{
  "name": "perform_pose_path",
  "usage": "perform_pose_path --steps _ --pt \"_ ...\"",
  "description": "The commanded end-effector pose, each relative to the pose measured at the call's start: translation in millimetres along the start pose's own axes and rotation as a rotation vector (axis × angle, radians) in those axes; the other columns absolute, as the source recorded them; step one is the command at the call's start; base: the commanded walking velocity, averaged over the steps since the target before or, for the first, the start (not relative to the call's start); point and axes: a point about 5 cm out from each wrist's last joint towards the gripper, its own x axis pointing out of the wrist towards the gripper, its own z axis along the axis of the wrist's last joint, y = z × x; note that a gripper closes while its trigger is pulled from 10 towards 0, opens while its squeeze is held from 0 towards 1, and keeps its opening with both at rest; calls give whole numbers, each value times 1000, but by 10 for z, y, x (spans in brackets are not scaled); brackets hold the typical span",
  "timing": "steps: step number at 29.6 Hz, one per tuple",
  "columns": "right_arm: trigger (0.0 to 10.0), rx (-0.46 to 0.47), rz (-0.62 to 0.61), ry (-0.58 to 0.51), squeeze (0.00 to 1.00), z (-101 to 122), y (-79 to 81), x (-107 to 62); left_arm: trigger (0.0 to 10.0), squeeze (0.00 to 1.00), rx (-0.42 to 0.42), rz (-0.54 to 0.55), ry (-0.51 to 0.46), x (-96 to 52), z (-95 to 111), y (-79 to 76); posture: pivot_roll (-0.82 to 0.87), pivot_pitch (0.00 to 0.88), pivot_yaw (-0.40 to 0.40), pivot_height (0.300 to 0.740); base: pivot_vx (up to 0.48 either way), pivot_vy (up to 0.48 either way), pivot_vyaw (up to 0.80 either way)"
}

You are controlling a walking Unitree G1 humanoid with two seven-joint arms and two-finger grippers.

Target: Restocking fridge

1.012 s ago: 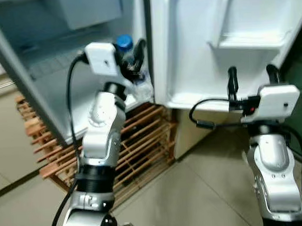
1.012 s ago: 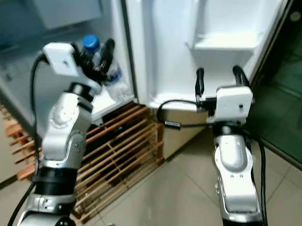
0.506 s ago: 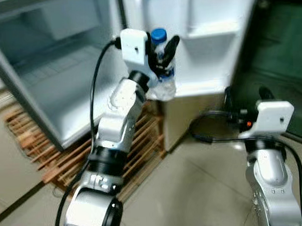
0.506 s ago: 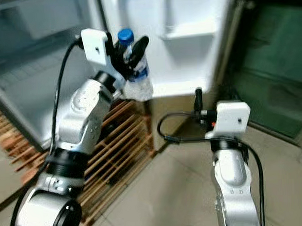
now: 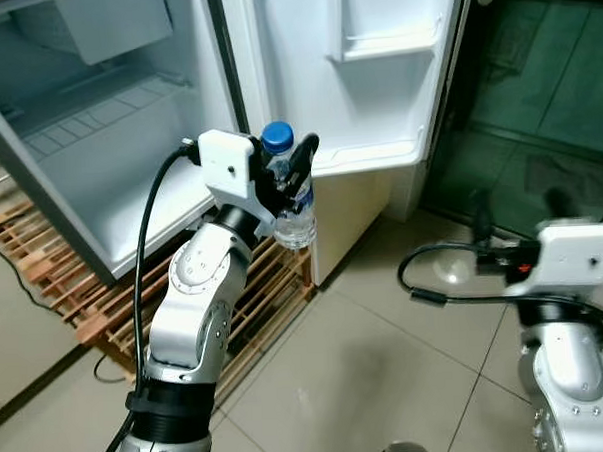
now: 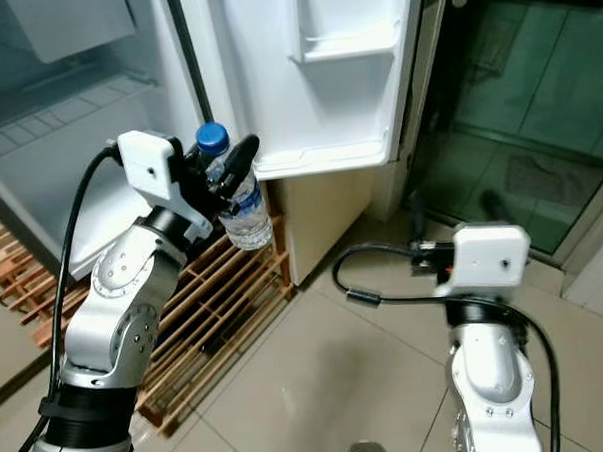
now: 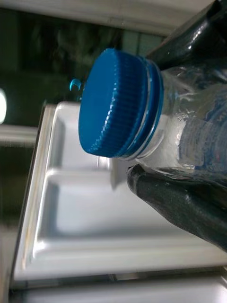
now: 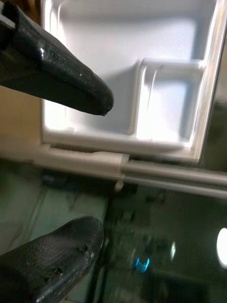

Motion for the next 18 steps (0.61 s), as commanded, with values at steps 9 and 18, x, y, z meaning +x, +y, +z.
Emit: perform_pose_path --steps 9,18 --pt "10000 50 107 37 0 -70 224 76 10000 0 17 28 26 76 -28 61 -211 0 61 736 404 233 0" --pt "10000 43 106 37 0 -95 208 109 10000 0 0 -63 -1 174 9 -42 -219 0 57 736 420 171 0"
